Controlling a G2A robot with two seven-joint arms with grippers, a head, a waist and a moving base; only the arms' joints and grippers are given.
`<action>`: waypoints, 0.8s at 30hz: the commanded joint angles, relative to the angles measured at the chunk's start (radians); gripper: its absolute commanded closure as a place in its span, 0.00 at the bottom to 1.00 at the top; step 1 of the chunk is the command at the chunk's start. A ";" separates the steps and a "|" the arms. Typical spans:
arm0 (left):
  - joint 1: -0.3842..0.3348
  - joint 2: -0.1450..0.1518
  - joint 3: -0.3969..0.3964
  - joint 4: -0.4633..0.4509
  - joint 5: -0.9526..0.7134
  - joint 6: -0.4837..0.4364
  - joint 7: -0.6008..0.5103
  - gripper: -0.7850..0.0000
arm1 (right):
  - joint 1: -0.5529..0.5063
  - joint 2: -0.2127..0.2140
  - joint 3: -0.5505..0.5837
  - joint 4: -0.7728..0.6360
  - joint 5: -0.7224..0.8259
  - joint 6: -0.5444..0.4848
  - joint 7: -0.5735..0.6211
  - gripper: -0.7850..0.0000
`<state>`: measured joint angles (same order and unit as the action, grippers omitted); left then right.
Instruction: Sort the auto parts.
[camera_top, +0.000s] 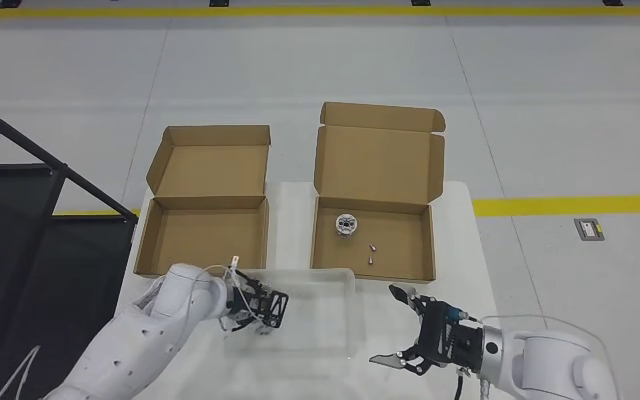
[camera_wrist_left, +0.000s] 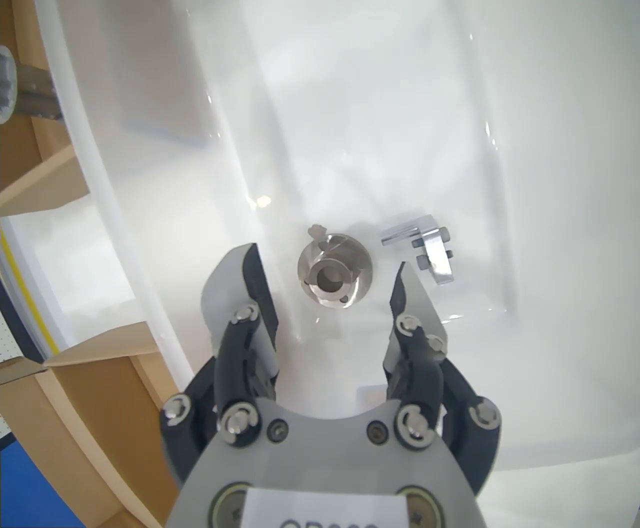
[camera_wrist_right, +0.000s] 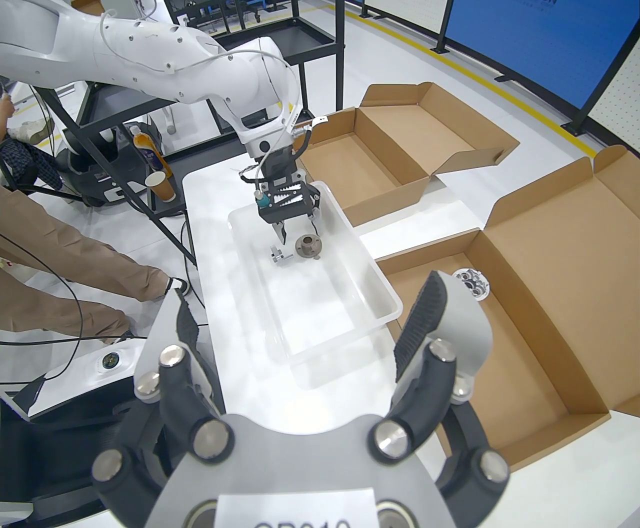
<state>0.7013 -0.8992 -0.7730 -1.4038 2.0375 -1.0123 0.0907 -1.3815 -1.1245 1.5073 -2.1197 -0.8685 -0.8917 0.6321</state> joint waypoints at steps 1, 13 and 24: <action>-0.024 -0.007 0.028 0.025 -0.018 0.000 -0.007 0.43 | 0.000 0.000 0.000 0.000 0.000 0.000 0.000 0.00; -0.117 -0.030 0.132 0.124 -0.097 0.000 -0.050 0.51 | 0.000 0.000 0.000 0.000 0.000 0.000 0.000 0.00; -0.160 -0.044 0.195 0.167 -0.146 0.000 -0.070 0.53 | 0.000 0.000 0.000 0.000 0.000 0.000 0.000 0.00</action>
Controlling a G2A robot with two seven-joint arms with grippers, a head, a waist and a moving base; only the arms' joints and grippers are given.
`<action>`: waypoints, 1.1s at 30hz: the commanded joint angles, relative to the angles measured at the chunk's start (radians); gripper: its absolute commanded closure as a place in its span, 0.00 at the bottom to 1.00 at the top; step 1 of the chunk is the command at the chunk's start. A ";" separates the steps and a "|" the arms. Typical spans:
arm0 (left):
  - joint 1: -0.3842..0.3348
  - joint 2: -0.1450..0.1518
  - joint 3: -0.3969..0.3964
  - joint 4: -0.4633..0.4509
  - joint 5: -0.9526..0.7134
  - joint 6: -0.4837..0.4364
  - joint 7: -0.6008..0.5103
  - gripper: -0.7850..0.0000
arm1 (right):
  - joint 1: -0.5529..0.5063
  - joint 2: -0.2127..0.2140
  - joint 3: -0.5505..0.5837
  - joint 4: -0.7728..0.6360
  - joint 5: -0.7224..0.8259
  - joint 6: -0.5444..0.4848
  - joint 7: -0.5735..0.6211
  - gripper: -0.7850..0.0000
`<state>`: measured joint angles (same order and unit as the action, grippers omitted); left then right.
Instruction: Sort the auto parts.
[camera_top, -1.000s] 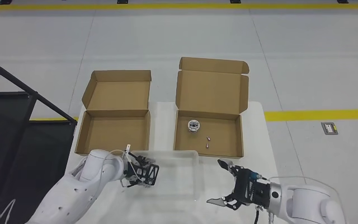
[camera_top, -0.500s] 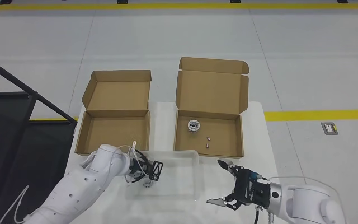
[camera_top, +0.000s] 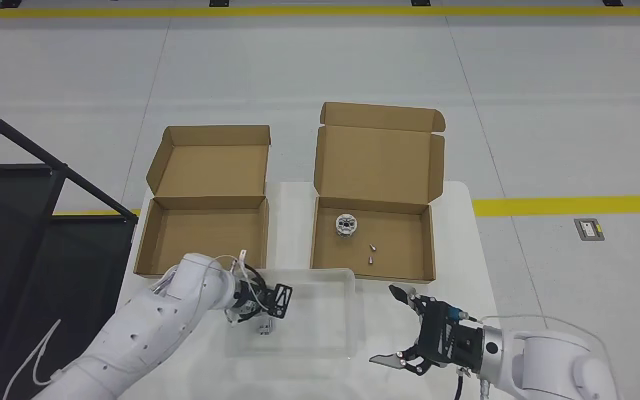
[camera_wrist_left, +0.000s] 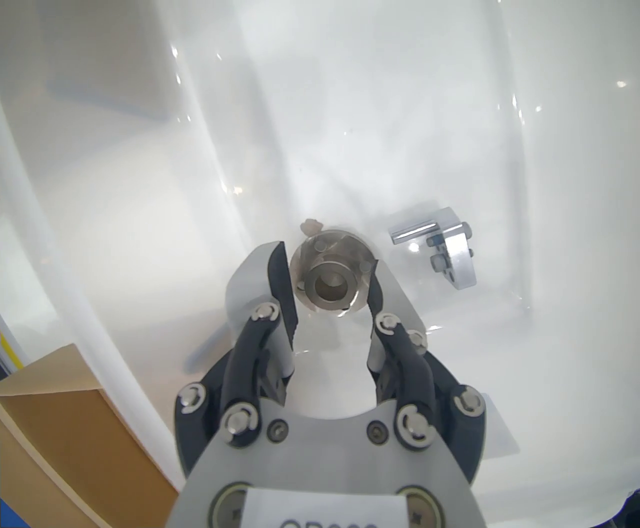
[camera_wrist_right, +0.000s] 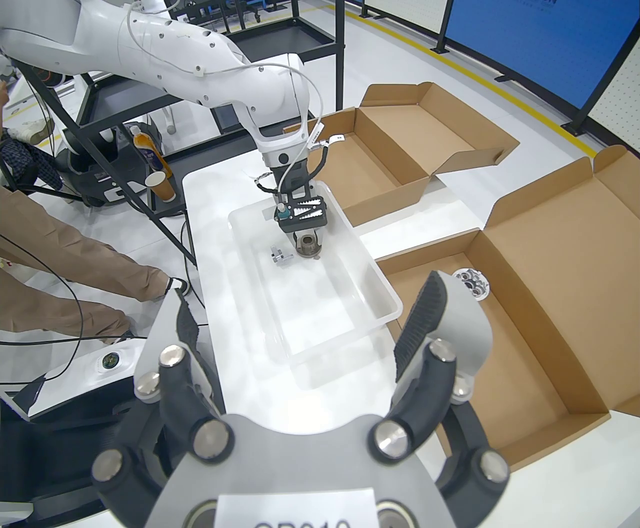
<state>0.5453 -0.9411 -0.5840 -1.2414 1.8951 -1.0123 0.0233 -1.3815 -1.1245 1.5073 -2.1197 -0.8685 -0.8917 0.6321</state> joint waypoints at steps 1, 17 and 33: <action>-0.007 -0.003 0.010 0.008 -0.006 0.000 -0.005 0.54 | 0.000 0.000 0.000 0.000 0.000 0.000 0.000 0.00; -0.037 -0.005 0.047 0.032 -0.047 0.000 0.000 1.00 | 0.000 0.000 0.000 0.000 0.000 0.000 0.000 0.00; 0.151 0.154 -0.277 -0.285 -0.122 0.032 0.038 1.00 | 0.000 0.000 0.000 0.000 0.000 0.000 0.000 0.00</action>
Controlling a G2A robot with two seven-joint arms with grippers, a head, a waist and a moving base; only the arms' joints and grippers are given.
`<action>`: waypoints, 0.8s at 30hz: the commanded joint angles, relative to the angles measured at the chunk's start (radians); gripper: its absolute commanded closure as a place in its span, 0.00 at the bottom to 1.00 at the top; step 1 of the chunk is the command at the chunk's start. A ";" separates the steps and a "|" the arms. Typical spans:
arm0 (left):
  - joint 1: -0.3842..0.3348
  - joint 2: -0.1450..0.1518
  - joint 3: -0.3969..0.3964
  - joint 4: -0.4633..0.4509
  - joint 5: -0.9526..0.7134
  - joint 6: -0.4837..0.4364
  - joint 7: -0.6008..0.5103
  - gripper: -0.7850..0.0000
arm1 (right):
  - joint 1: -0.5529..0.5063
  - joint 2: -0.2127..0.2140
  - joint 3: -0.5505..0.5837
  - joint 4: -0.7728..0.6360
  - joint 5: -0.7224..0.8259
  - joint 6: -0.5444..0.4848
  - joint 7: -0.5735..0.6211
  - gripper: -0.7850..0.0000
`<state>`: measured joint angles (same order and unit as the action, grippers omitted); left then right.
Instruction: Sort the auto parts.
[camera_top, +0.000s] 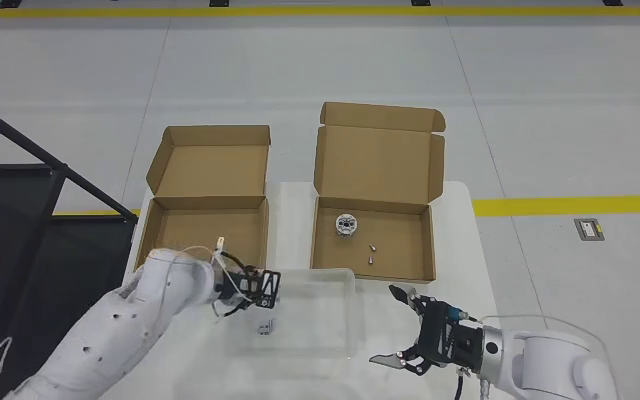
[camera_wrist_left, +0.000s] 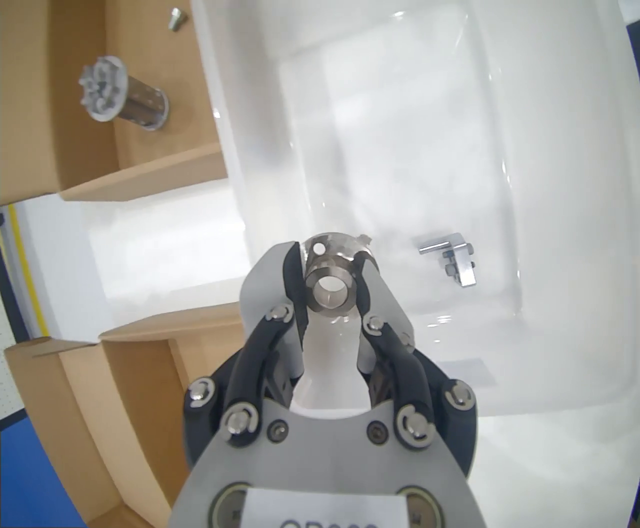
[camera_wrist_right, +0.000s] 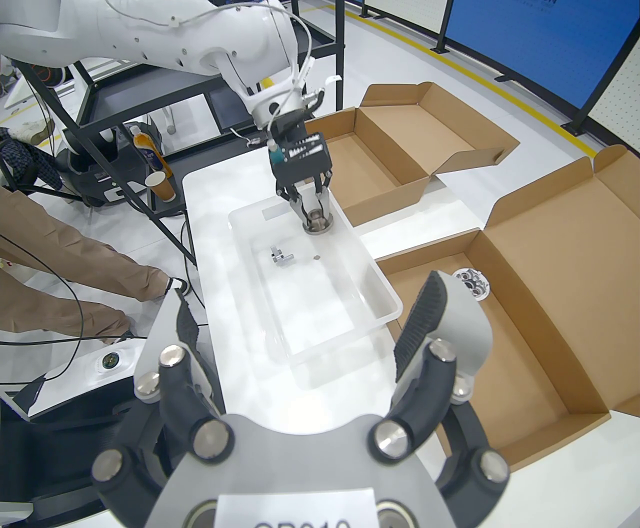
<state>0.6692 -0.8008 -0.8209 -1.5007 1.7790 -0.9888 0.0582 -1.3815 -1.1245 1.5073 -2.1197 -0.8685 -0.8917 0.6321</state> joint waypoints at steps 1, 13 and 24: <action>0.053 0.025 -0.076 -0.048 -0.019 0.020 0.016 1.00 | 0.000 0.000 0.000 0.000 0.000 0.000 0.000 0.00; 0.366 0.124 -0.447 -0.151 -0.059 0.243 0.282 1.00 | 0.000 0.000 0.000 0.000 0.000 0.000 0.000 0.00; 0.366 0.124 -0.447 -0.151 -0.059 0.243 0.282 1.00 | 0.000 0.000 0.000 0.000 0.000 0.000 0.000 0.00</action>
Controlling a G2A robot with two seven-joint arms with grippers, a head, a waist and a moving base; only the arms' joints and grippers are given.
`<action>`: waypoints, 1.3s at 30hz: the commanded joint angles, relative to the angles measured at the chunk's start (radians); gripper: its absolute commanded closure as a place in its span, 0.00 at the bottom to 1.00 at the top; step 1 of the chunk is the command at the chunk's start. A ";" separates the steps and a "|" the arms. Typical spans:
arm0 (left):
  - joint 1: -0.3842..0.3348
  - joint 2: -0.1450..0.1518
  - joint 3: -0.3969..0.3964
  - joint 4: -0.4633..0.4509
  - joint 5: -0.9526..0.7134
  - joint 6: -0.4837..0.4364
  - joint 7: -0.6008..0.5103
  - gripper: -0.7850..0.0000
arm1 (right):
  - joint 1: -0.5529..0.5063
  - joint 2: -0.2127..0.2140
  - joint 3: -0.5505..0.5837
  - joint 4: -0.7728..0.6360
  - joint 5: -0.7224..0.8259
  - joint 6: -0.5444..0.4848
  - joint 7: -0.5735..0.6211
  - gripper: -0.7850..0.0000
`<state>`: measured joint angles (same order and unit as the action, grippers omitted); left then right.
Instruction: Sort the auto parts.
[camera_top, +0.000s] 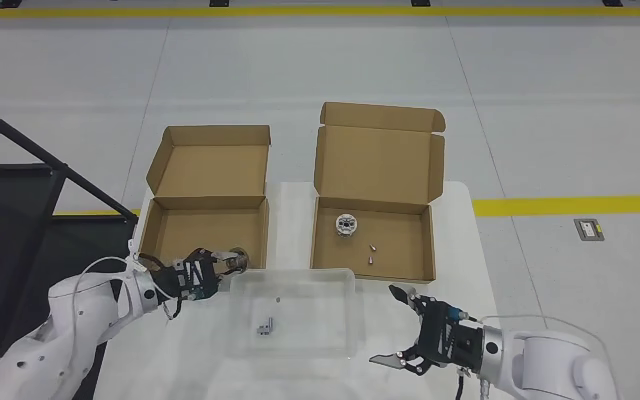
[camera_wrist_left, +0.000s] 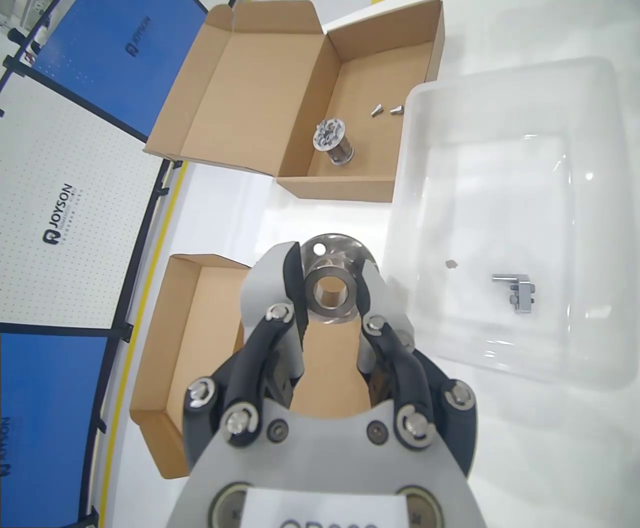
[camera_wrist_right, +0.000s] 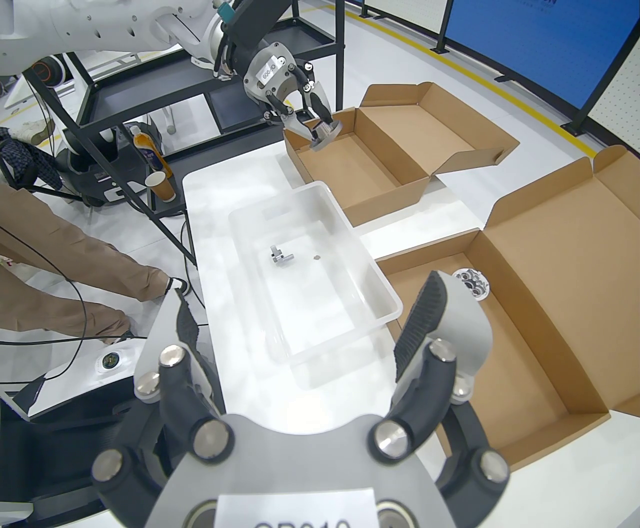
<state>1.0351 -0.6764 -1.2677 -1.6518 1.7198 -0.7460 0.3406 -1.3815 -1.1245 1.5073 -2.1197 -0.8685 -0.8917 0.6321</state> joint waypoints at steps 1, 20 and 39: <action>0.001 0.000 0.000 0.001 0.002 0.006 -0.006 1.00 | 0.000 0.000 0.000 0.000 0.000 0.000 0.000 0.00; -0.168 -0.033 -0.043 0.372 -0.160 0.098 -0.056 1.00 | 0.000 0.000 0.000 0.000 0.000 0.000 0.000 0.00; -0.633 -0.240 0.451 0.935 0.098 0.051 0.019 1.00 | 0.000 0.000 0.000 0.000 0.000 0.000 0.000 0.00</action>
<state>0.4245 -0.9022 -0.8421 -0.7474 1.8076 -0.6860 0.3474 -1.3815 -1.1245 1.5073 -2.1197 -0.8685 -0.8917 0.6321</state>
